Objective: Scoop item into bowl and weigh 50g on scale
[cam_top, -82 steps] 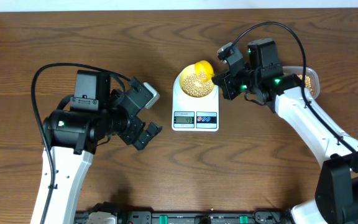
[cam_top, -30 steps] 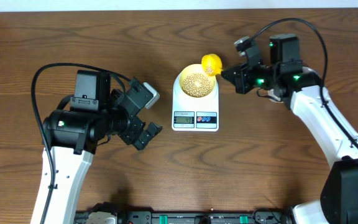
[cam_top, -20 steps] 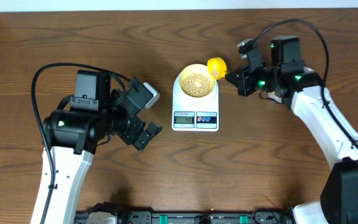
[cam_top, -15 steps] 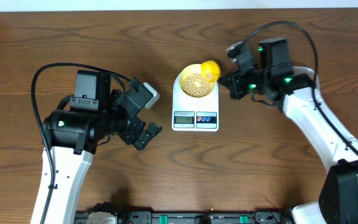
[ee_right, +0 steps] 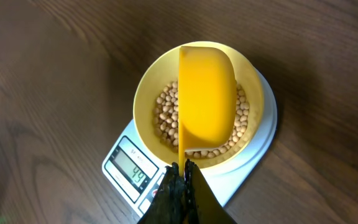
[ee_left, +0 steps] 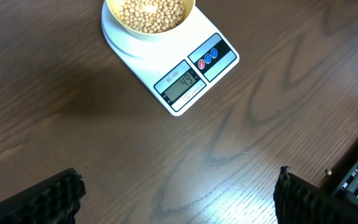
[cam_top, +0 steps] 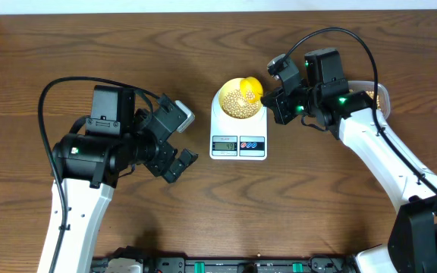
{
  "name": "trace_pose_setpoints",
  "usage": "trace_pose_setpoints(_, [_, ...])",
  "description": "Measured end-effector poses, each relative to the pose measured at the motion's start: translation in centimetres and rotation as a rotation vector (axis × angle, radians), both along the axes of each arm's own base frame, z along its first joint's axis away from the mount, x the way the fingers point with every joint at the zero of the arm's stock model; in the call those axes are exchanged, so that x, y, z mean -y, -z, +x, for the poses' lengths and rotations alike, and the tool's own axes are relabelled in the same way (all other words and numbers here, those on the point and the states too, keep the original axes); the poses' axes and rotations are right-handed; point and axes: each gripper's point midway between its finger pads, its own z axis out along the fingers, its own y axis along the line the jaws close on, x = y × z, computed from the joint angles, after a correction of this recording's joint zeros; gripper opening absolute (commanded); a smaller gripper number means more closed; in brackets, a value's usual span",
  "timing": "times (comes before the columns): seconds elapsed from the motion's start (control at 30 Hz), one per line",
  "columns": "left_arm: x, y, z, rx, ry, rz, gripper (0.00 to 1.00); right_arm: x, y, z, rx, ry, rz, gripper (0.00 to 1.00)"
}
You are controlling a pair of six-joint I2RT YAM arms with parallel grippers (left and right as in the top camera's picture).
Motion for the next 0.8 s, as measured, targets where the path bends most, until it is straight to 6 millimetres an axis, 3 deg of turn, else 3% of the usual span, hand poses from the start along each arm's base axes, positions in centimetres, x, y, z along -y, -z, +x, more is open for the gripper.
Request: trace_pose_setpoints(0.8, [0.00, 0.00, 0.00, 0.000, 0.000, 0.000, 1.00, -0.25, -0.52, 0.43, -0.001, 0.025, 0.033, 0.01])
